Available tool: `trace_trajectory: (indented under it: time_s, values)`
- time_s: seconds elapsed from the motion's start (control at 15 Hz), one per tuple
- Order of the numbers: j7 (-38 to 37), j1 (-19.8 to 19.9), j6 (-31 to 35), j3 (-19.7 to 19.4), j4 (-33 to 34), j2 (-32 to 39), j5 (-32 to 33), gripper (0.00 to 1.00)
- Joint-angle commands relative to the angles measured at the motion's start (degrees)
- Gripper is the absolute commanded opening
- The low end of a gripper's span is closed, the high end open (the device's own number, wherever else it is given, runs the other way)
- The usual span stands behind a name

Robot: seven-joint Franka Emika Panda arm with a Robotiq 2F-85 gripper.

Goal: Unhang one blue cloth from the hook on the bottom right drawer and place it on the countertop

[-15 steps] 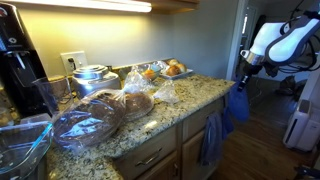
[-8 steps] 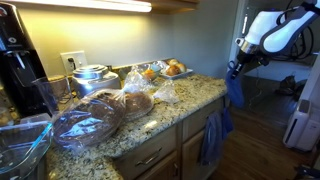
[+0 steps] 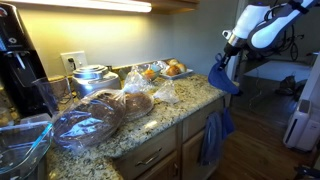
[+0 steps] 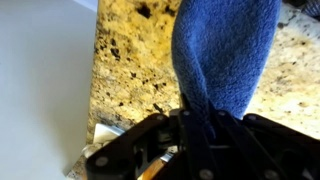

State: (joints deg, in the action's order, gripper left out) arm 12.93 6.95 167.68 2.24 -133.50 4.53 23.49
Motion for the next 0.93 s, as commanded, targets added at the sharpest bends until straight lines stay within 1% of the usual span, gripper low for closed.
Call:
trace_trajectory:
  time_s: [0.0,0.13,0.33,0.53,0.6,0.67,0.87]
  values:
    - [5.5,-3.3,0.4,-0.5,7.6,6.5,-0.6,0.09]
    - [8.3,-4.1,0.5,0.1,11.6,10.7,-1.4,0.09]
    - [12.6,-3.9,-0.3,2.0,16.7,16.2,-2.8,0.09]
    - [14.4,-4.1,-1.4,2.6,20.4,19.9,-2.2,0.09]
    - [14.5,-4.4,-2.2,2.6,21.2,20.8,-2.1,0.37]
    - [14.3,-4.7,-2.3,2.4,21.1,21.1,-1.7,0.38]
    - [13.5,-5.6,-2.8,1.7,20.3,20.8,-1.2,0.56]
